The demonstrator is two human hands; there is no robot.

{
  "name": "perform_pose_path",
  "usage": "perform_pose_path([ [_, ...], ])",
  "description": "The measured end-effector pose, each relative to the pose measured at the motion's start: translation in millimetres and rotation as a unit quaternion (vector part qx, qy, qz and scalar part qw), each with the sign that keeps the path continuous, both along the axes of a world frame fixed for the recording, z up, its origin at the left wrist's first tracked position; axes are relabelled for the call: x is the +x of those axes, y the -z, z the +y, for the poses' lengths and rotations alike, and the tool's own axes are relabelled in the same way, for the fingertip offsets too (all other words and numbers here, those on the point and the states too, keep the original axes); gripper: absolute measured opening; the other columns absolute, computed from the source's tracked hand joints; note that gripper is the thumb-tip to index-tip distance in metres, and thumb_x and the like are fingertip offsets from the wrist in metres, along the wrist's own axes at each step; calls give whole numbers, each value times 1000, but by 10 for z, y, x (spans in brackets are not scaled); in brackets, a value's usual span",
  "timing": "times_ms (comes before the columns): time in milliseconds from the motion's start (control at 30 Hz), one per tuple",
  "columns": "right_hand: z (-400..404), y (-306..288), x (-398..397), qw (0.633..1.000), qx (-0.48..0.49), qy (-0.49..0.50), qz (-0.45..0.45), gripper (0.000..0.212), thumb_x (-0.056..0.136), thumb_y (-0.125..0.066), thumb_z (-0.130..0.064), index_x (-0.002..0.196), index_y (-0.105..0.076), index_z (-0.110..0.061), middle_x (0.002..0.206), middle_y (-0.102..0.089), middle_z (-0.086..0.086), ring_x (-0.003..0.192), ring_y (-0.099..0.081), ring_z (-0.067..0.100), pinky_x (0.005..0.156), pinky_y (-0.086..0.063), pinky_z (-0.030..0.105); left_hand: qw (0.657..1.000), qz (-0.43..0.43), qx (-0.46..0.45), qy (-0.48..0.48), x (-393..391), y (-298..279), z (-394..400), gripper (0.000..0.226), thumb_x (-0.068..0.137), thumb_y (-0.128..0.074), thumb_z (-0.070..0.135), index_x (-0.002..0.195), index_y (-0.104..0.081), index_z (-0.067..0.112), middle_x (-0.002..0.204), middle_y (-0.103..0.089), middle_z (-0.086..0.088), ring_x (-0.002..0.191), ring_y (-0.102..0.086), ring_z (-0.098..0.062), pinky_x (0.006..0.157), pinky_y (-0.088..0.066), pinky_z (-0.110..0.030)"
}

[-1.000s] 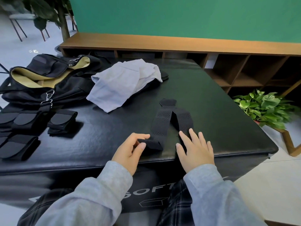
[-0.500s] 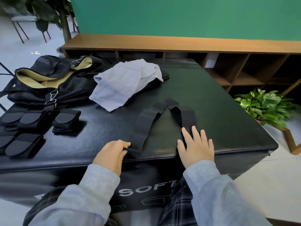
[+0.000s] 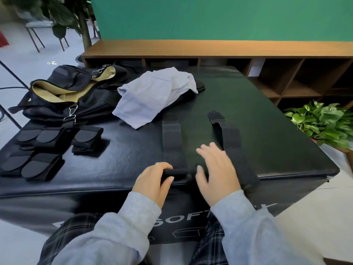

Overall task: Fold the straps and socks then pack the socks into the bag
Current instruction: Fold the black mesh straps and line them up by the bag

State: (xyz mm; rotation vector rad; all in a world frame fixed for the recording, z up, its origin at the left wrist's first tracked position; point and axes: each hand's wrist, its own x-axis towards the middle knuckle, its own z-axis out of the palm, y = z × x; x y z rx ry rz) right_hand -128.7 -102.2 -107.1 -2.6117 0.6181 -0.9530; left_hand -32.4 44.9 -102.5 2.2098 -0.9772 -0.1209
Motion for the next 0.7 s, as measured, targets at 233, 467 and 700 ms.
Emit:
perform_pose_path([
  [233, 335, 158, 22, 979, 171, -115, 2, 45, 84, -40, -44, 112, -58, -14, 110, -58, -12, 108, -50, 7, 94, -35, 14, 995, 70, -59, -27, 19, 54, 9, 26, 89, -59, 18, 107, -48, 32, 100, -59, 15, 94, -49, 10, 77, -30, 3],
  [467, 305, 251, 19, 979, 185, -77, -38, 21, 85, -46, -42, 101, -38, -31, 106, -54, -11, 94, -60, 14, 77, -50, 28, 988, 109, -75, -80, 75, -3, -68, 26, 88, -61, 24, 88, -38, 36, 87, -60, 15, 86, -50, 4, 69, -36, -4],
  [700, 256, 301, 99, 995, 62, -83, 9, 40, 83, -42, -29, 119, -56, -16, 126, -55, 1, 114, -46, 9, 94, -41, 27, 993, 68, -22, -92, 150, -12, -110, 24, 86, -63, 27, 78, -40, 30, 90, -54, 9, 82, -52, -9, 64, -37, -13],
])
